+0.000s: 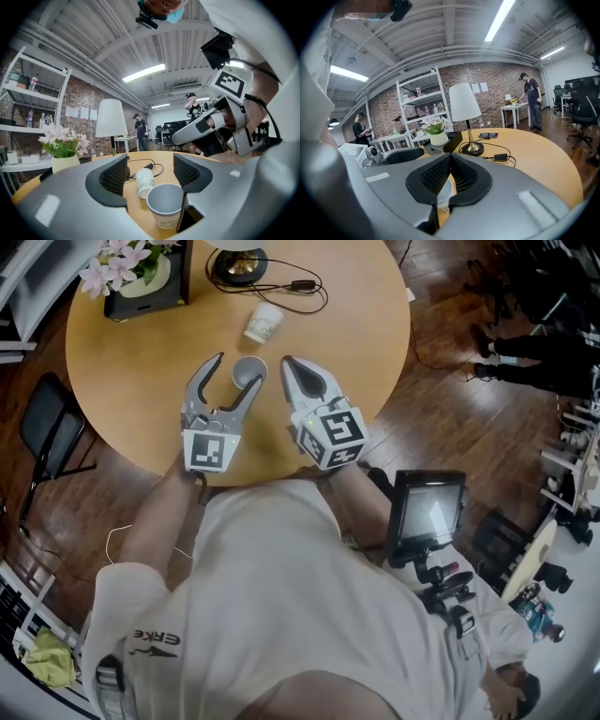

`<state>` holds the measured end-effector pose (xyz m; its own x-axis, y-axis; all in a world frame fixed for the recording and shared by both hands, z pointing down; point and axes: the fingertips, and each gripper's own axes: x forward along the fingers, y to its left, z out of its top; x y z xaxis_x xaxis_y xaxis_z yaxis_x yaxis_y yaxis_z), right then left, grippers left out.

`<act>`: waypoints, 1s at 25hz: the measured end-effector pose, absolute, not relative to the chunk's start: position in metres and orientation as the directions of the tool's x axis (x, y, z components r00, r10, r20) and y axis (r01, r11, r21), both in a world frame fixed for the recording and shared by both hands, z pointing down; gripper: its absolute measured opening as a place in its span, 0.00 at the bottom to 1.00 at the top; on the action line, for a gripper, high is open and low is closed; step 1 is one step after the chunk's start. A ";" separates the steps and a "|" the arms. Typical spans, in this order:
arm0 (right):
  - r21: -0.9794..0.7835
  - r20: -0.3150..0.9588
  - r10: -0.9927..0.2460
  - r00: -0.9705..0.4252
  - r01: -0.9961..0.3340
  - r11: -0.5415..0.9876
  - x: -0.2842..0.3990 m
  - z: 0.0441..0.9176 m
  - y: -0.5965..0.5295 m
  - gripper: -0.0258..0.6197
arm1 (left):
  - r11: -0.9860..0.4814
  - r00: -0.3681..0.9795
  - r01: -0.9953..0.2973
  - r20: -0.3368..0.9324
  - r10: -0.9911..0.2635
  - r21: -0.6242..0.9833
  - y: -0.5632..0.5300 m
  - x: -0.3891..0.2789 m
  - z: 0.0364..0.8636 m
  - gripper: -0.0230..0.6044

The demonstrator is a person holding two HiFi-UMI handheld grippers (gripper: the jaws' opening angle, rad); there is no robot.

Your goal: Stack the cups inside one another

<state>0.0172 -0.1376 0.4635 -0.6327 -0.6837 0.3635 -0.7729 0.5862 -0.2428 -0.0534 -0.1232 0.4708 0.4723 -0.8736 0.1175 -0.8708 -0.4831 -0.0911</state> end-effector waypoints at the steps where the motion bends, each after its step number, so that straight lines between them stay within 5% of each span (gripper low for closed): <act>1: -0.240 0.356 -0.687 -0.633 -0.773 0.588 0.017 0.460 -0.137 0.06 | -0.474 0.465 -0.876 0.103 -0.879 -0.093 -0.123 -0.054 0.463 0.50; 14: -0.187 0.227 -0.734 -0.640 -0.768 0.612 0.022 0.400 -0.116 0.06 | -0.388 0.394 -0.912 -0.023 -0.919 -0.131 -0.104 -0.048 0.384 0.04; 25: -0.148 0.165 -0.756 -0.634 -0.773 0.616 0.039 0.368 -0.111 0.06 | -0.371 0.378 -0.923 -0.063 -0.924 -0.097 -0.105 -0.046 0.354 0.04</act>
